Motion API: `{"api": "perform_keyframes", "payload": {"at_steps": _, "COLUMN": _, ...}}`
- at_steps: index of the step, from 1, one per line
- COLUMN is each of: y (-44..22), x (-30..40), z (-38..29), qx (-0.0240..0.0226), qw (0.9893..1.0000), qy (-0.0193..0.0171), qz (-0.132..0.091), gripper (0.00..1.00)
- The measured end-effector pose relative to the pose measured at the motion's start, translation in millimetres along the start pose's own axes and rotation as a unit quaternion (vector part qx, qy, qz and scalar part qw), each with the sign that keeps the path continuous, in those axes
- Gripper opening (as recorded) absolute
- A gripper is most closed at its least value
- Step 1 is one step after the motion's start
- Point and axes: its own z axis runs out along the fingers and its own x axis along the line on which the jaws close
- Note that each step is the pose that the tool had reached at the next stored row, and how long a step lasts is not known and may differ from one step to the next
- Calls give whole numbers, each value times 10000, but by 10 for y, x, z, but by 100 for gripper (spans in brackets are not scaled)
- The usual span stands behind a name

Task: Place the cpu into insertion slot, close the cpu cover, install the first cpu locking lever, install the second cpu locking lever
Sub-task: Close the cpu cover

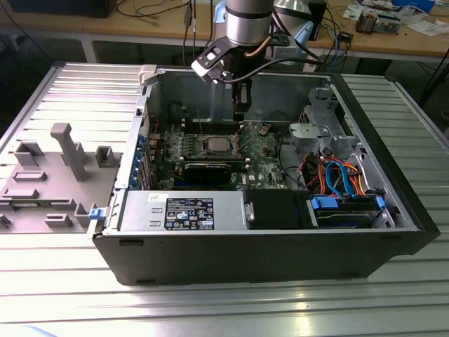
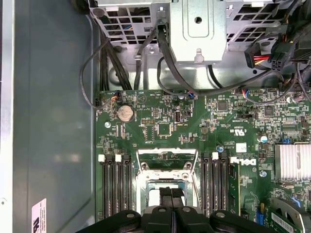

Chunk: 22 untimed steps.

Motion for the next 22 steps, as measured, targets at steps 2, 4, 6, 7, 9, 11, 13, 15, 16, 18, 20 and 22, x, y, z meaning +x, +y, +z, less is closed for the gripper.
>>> {"api": "perform_keyframes", "payload": {"at_steps": 2, "y": 7, "x": 0, "z": 0, "qx": 0, "qw": 10000, "qy": 0, "qz": 0, "gripper": 11}}
{"api": "perform_keyframes", "payload": {"at_steps": 4, "y": 14, "x": 0, "z": 0, "qx": 0, "qw": 10000, "qy": -1, "qz": 0, "gripper": 11}}
{"api": "perform_keyframes", "payload": {"at_steps": 6, "y": 23, "x": 0, "z": 1, "qx": 0, "qw": 10000, "qy": 0, "qz": 0, "gripper": 11}}
{"api": "perform_keyframes", "payload": {"at_steps": 7, "y": 26, "x": 0, "z": 1, "qx": 0, "qw": 10000, "qy": 0, "qz": 0, "gripper": 11}}
{"api": "perform_keyframes", "payload": {"at_steps": 9, "y": 33, "x": 0, "z": 1, "qx": 0, "qw": 10000, "qy": 0, "qz": 0, "gripper": 11}}
{"api": "perform_keyframes", "payload": {"at_steps": 11, "y": 41, "x": 1, "z": 1, "qx": 0, "qw": 10000, "qy": 0, "qz": 0, "gripper": 11}}
{"api": "perform_keyframes", "payload": {"at_steps": 13, "y": 45, "x": 1, "z": 1, "qx": 0, "qw": 10000, "qy": -1, "qz": 1, "gripper": 11}}
{"api": "perform_keyframes", "payload": {"at_steps": 15, "y": 49, "x": 1, "z": 1, "qx": 0, "qw": 10000, "qy": -1, "qz": 0, "gripper": 11}}
{"api": "perform_keyframes", "payload": {"at_steps": 16, "y": 49, "x": 1, "z": 1, "qx": 0, "qw": 10000, "qy": -1, "qz": 0, "gripper": 11}}
{"api": "perform_keyframes", "payload": {"at_steps": 18, "y": 50, "x": 1, "z": 1, "qx": 0, "qw": 10000, "qy": 0, "qz": 0, "gripper": 11}}
{"api": "perform_keyframes", "payload": {"at_steps": 20, "y": 50, "x": 1, "z": 2, "qx": 0, "qw": 10000, "qy": 0, "qz": 0, "gripper": 11}}
{"api": "perform_keyframes", "payload": {"at_steps": 22, "y": 50, "x": 1, "z": 1, "qx": 0, "qw": 10000, "qy": -1, "qz": 0, "gripper": 11}}
